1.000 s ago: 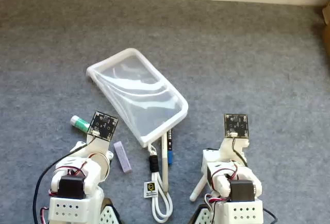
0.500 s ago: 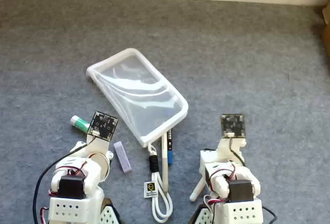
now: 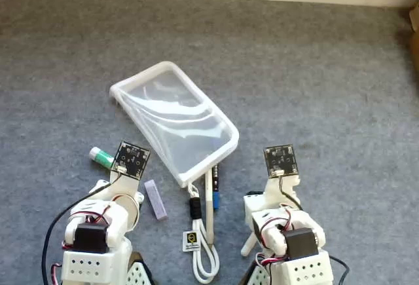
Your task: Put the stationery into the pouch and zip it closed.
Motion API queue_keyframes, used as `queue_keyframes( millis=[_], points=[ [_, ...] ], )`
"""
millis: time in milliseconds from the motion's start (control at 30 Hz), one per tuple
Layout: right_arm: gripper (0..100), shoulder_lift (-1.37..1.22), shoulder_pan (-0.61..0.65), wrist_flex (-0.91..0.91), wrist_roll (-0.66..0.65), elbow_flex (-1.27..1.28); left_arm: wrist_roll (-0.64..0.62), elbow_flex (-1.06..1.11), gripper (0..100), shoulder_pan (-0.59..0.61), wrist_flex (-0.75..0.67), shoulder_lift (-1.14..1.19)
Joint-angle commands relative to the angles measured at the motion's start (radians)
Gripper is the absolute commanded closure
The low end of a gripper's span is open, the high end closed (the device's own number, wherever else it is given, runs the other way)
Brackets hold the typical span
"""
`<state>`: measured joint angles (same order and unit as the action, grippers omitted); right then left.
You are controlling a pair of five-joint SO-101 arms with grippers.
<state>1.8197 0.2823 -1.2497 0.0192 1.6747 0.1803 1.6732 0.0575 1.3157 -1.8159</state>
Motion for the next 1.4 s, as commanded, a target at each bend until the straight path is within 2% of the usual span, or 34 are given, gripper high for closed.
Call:
queue_keyframes(
  millis=[0,933,1200,1267,1367],
  points=[
    [99.2,0.018,0.012,-0.005,0.003,0.093,-0.008,0.024,99,0.004,0.003,-0.008],
    [99.2,0.018,0.018,-0.002,0.002,-0.234,-0.008,0.024,99,0.004,0.003,-0.008],
    [99.2,0.018,0.013,0.208,0.0,-0.24,-0.008,0.024,99,0.004,0.003,-0.008],
    [99.2,0.018,0.012,0.209,-0.06,-0.249,-0.008,0.024,99,0.004,0.003,-0.008],
    [99.3,0.018,0.012,0.209,-0.239,-0.249,-0.008,0.024,99,0.004,0.003,-0.008]
  ],
)
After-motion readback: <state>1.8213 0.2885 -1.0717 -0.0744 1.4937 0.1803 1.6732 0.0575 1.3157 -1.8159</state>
